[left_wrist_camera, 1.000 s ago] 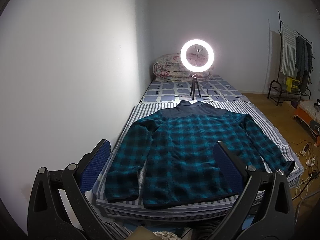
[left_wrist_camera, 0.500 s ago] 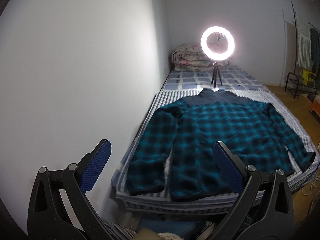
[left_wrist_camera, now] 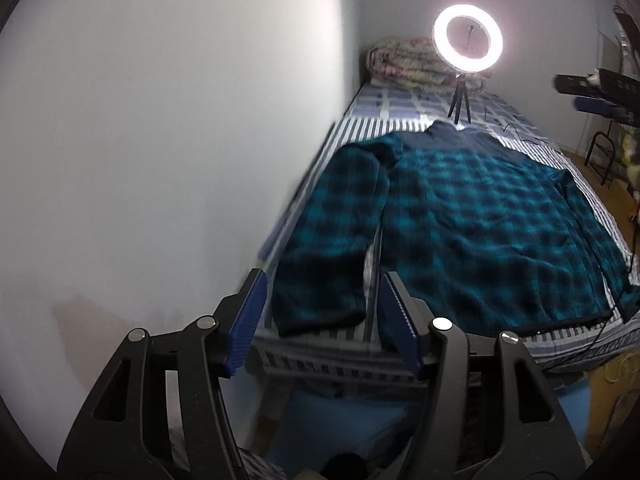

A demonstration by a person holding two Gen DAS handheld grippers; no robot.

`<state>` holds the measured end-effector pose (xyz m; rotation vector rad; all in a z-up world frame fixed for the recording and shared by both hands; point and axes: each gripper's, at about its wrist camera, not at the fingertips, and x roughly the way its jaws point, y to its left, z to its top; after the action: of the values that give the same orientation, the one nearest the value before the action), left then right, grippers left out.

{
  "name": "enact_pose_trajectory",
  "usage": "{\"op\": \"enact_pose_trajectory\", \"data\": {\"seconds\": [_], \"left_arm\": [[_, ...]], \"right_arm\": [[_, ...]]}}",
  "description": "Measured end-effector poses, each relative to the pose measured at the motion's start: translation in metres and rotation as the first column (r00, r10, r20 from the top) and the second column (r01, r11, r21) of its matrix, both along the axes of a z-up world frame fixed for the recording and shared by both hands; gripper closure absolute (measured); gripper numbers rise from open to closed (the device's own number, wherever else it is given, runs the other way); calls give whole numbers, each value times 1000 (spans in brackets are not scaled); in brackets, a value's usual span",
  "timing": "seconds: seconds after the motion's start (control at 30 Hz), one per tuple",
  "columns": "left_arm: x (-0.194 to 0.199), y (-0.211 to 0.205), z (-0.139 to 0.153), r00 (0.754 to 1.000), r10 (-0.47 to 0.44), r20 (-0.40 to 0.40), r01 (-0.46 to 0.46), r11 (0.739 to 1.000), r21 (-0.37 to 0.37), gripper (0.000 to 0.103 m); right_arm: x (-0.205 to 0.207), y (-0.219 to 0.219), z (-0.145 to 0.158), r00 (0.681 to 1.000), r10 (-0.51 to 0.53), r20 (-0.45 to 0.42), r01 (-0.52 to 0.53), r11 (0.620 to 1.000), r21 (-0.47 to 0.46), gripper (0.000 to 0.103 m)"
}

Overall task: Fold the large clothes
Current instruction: 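Grasp the side edge of the teal plaid jacket with the right gripper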

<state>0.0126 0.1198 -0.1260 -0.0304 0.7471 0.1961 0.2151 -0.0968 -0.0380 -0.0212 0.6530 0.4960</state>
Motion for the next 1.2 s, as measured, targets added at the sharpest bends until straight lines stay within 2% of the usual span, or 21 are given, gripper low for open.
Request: {"op": "enact_pose_trajectory", "data": {"seconds": [0.07, 0.17, 0.2, 0.27, 0.33, 0.47, 0.53, 0.7, 0.77, 0.83, 0.87, 0.9, 0.97, 1.1, 1.2], "left_arm": [[1, 7, -11, 1000, 13, -24, -13, 999, -31, 43], [5, 11, -23, 999, 16, -48, -18, 999, -39, 43], [7, 12, -26, 998, 16, -53, -18, 999, -40, 43], [11, 12, -31, 998, 11, -57, -13, 999, -38, 44], [14, 11, -34, 999, 4, -54, -6, 999, -32, 44], [24, 9, -39, 998, -15, -60, 14, 1000, -23, 47], [29, 9, -41, 998, -22, -65, 21, 1000, -15, 51], [39, 16, -48, 997, -19, -74, 18, 1000, -19, 51], [43, 19, -50, 997, -17, -79, 15, 1000, -26, 51], [46, 21, -52, 996, -17, -84, 14, 999, -32, 51], [48, 21, -53, 996, -17, -88, 14, 999, -32, 51], [49, 22, -54, 996, -16, -90, 14, 999, -31, 51], [50, 22, -55, 995, -17, -94, 15, 1000, -28, 51], [55, 27, -58, 996, -14, -92, 12, 1000, -26, 51], [63, 34, -64, 994, -22, -103, 15, 997, -70, 51]], "right_arm": [[18, 21, -17, 996, 55, -70, -53, 998, 32, 17], [46, 49, -54, 971, 114, -211, -98, 991, 86, 29], [54, 63, -71, 953, 140, -268, -114, 987, 109, 35], [67, 80, -100, 918, 179, -355, -135, 980, 147, 40], [78, 100, -136, 875, 204, -438, -142, 975, 170, 42], [96, 135, -194, 814, 227, -534, -156, 972, 175, 54], [106, 148, -217, 789, 223, -572, -145, 973, 179, 56], [136, 165, -255, 757, 177, -629, -81, 981, 179, 56], [142, 172, -266, 749, 161, -643, -71, 984, 164, 56], [148, 179, -274, 747, 162, -645, -65, 983, 171, 61], [149, 181, -276, 745, 164, -646, -64, 982, 175, 68], [150, 183, -278, 745, 164, -647, -64, 982, 176, 85], [150, 186, -277, 738, 189, -648, -73, 977, 201, 102], [152, 184, -256, 767, 226, -601, -91, 965, 248, 103], [148, 173, -234, 793, 242, -558, -120, 962, 246, 103]]}}
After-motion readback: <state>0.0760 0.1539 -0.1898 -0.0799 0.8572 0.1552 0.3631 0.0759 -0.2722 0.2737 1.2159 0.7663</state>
